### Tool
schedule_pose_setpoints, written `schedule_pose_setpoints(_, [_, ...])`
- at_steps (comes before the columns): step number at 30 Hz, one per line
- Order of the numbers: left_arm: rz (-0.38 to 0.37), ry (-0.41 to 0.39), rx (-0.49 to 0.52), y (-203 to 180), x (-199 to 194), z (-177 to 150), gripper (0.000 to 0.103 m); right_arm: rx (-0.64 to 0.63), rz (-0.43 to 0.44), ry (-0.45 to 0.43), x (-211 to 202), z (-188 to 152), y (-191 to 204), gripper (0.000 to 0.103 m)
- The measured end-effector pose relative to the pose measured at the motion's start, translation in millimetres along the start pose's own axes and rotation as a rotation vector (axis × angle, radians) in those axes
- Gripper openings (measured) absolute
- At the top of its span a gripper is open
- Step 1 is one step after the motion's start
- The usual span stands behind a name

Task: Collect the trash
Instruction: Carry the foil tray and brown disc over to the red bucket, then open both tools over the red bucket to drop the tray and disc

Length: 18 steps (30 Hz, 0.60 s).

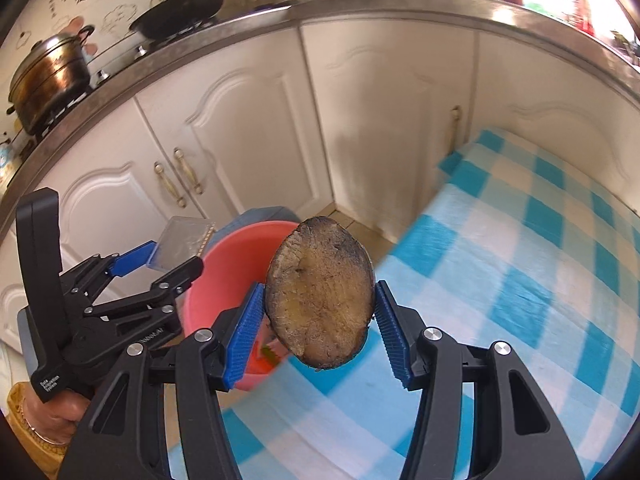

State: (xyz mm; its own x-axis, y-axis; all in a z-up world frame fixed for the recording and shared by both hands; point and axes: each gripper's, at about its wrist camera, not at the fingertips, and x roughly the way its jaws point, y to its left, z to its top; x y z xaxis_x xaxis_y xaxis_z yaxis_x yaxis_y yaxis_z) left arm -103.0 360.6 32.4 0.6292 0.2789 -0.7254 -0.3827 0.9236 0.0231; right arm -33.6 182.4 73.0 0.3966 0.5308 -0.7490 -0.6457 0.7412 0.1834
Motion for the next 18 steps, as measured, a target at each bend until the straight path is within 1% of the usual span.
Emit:
schedule_pose_setpoints(8, [0.007, 0.027, -0.022, 10, 13, -4, 0.065, -0.054, 0.028, 0.046, 28, 10, 26, 0.056])
schedule_pose_setpoints(18, [0.005, 0.056, -0.029, 12, 31, -4, 0.065, -0.062, 0.031, 0.092, 55, 14, 29, 0.056])
